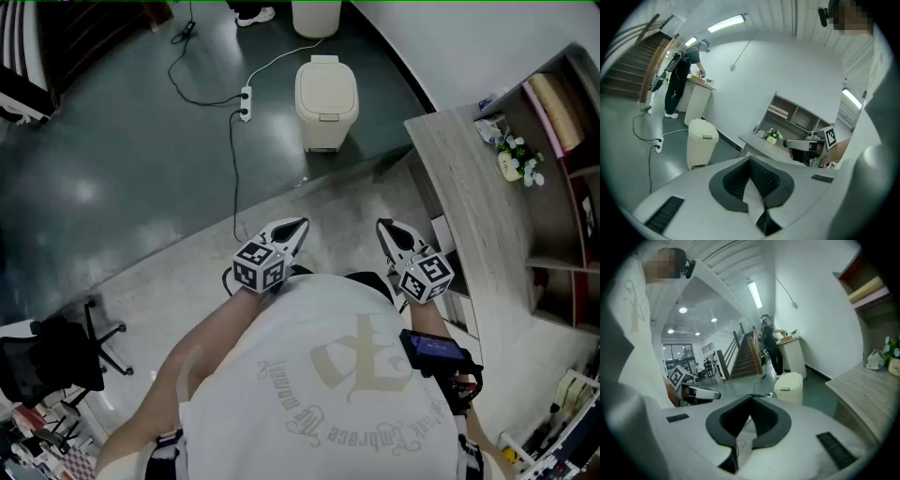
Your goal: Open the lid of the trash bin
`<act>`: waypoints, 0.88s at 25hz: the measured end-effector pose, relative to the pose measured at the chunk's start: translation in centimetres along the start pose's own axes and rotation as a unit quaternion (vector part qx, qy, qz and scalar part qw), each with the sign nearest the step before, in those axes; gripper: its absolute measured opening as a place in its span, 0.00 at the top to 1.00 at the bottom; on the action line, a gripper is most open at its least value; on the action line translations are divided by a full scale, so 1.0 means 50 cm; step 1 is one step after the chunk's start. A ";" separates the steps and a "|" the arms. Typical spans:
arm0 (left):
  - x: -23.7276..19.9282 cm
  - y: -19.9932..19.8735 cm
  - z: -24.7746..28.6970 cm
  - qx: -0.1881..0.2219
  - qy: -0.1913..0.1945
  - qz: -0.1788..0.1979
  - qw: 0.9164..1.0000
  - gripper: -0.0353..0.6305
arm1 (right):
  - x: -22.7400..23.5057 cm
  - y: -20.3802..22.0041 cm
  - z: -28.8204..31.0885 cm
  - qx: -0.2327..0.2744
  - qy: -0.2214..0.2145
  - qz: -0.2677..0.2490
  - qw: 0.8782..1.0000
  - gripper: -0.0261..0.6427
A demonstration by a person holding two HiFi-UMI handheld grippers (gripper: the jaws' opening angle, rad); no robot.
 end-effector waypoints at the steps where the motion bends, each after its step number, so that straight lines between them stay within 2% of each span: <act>1: 0.008 0.000 0.008 -0.002 0.001 0.000 1.000 0.93 | 0.004 0.001 -0.008 -0.001 0.000 0.000 1.000 0.96; 11: 0.105 0.029 0.073 -0.022 0.009 0.010 1.000 0.93 | 0.044 0.041 -0.103 -0.004 0.007 0.011 1.000 0.96; 22: 0.165 0.067 0.104 -0.025 -0.027 0.007 0.999 0.93 | 0.099 0.066 -0.136 0.000 -0.008 0.015 1.000 0.96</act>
Point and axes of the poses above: the fingertips, and each gripper's own axes: z forward along the fingers, x to its right, y out of its underside, the point moved 7 cm from there along -z, backward along the fingers, and after that the axes turned 10 degrees about -z, right-handed, at the moved point
